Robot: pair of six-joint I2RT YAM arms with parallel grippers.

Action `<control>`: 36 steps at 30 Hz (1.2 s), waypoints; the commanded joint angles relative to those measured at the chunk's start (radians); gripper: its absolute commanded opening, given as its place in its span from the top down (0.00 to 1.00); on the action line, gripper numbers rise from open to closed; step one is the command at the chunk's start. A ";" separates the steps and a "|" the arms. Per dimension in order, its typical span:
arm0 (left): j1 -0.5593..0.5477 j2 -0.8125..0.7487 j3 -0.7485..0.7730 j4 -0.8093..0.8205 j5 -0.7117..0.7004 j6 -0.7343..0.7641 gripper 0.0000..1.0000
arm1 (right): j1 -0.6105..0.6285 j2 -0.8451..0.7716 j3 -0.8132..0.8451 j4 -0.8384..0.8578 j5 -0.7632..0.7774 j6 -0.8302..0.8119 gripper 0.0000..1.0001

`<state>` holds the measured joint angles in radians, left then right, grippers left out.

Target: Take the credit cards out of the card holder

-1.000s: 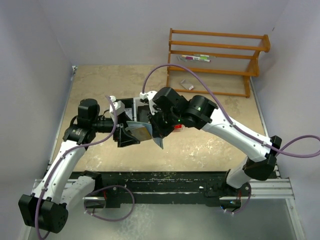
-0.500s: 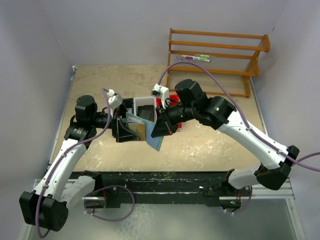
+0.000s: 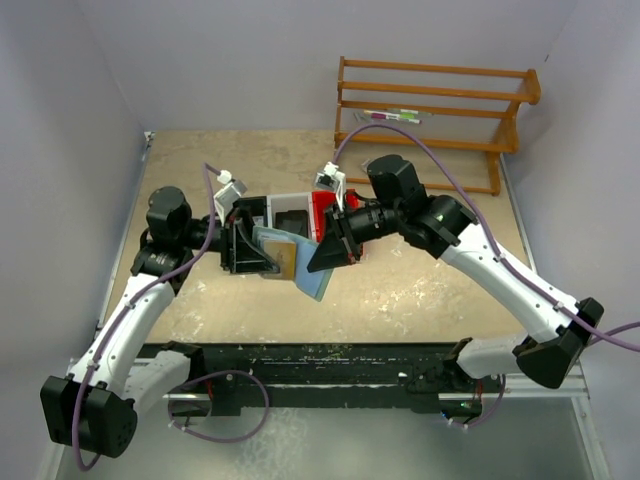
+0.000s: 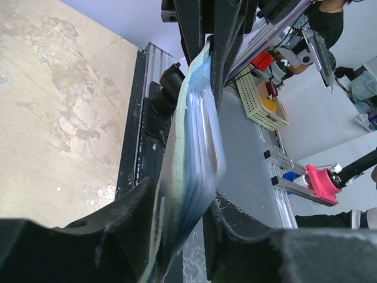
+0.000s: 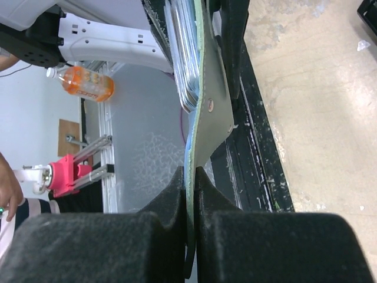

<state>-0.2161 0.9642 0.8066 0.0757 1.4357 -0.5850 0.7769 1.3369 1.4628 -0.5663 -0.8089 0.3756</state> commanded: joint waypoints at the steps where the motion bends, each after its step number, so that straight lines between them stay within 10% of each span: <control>1: 0.006 0.000 0.048 0.063 0.018 -0.111 0.70 | -0.015 -0.034 -0.015 0.134 -0.084 0.010 1.00; 4: 0.006 0.013 0.060 0.050 -0.019 -0.152 0.95 | -0.024 -0.033 -0.023 0.141 -0.081 -0.006 0.95; 10: 0.006 0.020 0.093 -0.006 -0.053 -0.147 0.94 | -0.078 -0.020 -0.016 0.087 0.015 -0.049 0.49; 18: 0.010 0.090 0.245 -0.456 -0.146 0.190 0.93 | -0.124 -0.100 0.057 0.007 0.785 -0.055 0.00; 25: 0.030 0.195 0.366 -0.745 -0.337 0.416 0.94 | -0.125 -0.312 -0.143 0.425 0.575 0.093 0.05; 36: 0.101 0.312 0.467 -0.892 -0.328 0.482 0.94 | -0.122 -0.049 -0.292 0.931 -0.022 0.476 0.34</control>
<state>-0.1436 1.2930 1.2076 -0.7799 1.0508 -0.1509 0.6525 1.2308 1.2453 0.1078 -0.6292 0.6659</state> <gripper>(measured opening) 0.242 0.678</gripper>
